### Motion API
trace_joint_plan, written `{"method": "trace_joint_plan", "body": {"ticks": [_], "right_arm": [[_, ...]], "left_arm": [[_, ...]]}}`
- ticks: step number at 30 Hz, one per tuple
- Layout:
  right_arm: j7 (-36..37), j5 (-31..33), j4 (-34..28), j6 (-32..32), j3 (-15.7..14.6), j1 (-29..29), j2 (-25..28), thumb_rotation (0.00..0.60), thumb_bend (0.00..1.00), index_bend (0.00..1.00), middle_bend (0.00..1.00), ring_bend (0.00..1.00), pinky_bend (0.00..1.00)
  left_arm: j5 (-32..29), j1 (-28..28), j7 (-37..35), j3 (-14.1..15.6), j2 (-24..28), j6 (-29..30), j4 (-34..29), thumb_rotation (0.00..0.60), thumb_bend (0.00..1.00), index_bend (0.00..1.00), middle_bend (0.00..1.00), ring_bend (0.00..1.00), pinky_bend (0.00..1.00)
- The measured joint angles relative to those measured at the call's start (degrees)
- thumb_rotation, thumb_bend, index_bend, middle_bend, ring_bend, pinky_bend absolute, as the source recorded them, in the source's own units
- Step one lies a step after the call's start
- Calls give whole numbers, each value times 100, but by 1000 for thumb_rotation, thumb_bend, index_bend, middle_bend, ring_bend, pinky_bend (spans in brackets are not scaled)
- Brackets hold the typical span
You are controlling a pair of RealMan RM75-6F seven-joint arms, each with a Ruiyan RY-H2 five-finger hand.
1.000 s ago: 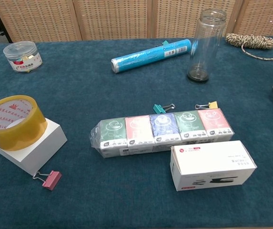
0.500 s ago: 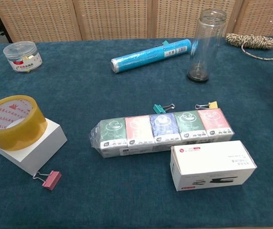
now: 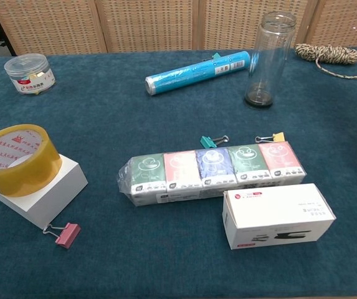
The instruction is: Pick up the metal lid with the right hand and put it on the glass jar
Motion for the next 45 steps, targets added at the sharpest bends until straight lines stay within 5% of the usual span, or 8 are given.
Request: {"method": "trace_joint_plan", "body": {"ticks": [8,19,27,45], "right_arm": [[-755,871,103,-10,52,988,-139,600,669,671,0,0,0],[-1515,1658,1004,-57,-192,2298,-1151,600,669,674,0,0,0],[-1497,1478,1496,-26,-529,2467,-1673,600,670,674,0,0,0],[-1287,1261,1662,-23,-852,2212,-1604,600,670,675,0,0,0]], "left_arm": [[50,-20,-23,40,16,-60,-8,600,0,0,0,0,0],[32,-160,-170,53,58,-307,39,600,0,0,0,0,0],[6,-189,-213,57,74,-357,44,600,0,0,0,0,0],[7,-196,-133,76,67,-366,7,600,0,0,0,0,0]]}}
